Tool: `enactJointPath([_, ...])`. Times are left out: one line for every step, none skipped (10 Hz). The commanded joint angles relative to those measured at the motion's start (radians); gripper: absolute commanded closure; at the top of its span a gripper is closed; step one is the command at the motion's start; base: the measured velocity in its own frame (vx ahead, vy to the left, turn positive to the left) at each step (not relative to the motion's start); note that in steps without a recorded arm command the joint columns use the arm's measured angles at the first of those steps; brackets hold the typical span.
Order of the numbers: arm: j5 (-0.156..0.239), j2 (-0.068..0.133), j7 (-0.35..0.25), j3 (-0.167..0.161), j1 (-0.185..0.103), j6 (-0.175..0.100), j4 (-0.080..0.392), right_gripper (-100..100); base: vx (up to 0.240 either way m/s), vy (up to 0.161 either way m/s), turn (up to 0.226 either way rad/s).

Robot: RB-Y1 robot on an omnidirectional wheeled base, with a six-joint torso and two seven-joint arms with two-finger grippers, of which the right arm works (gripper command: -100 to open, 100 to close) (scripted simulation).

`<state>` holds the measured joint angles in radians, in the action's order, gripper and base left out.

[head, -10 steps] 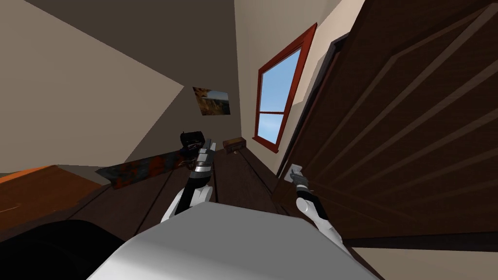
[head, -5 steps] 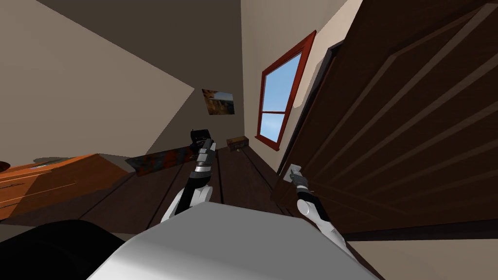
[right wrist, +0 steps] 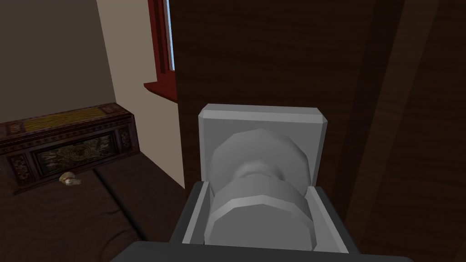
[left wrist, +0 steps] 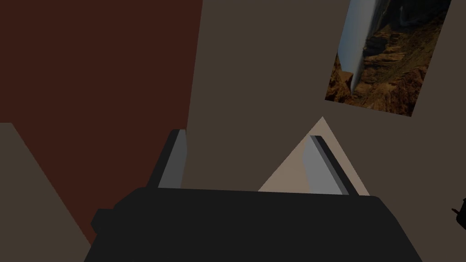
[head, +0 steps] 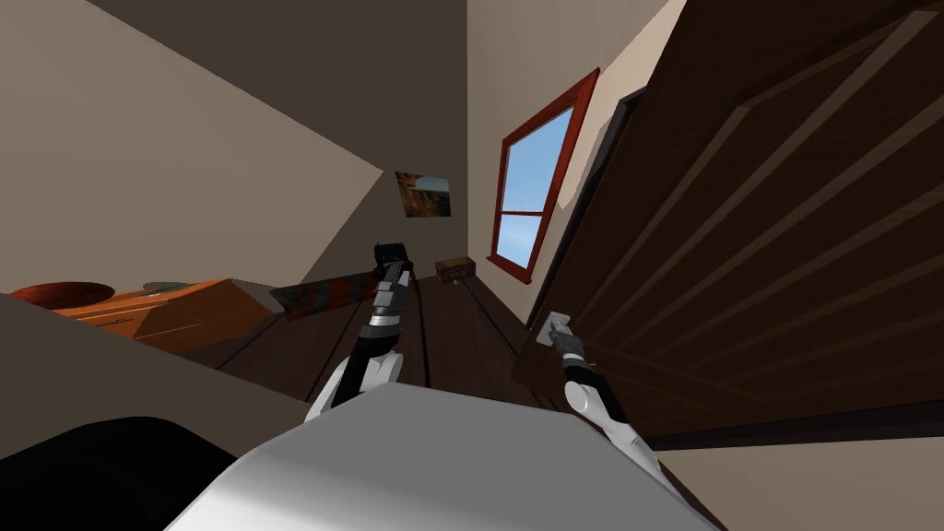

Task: Pull the door open

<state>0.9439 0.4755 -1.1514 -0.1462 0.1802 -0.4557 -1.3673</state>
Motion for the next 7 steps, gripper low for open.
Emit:
enactJointPath([0.000,0.015,-0.012,-0.014,0.009,-0.006,-0.010,100,-0.191,-0.045,0.121])
enactJointPath([-0.001,0.025,-0.021,-0.024,0.014,-0.012,-0.014,100,-0.189,-0.049,0.130])
enactJointPath([-0.001,0.035,-0.030,-0.033,0.018,-0.017,-0.018,100,-0.215,-0.043,0.126])
enactJointPath([-0.001,0.045,-0.038,-0.042,0.022,-0.022,-0.022,100,-0.223,-0.039,0.130])
enactJointPath([-0.002,0.054,-0.046,-0.051,0.026,-0.026,-0.026,100,-0.198,-0.041,0.113])
enactJointPath([-0.002,0.061,-0.053,-0.058,0.029,-0.030,-0.029,100,-0.168,-0.051,0.099])
enactJointPath([-0.002,0.069,-0.059,-0.065,0.033,-0.034,-0.032,100,-0.172,-0.052,0.086])
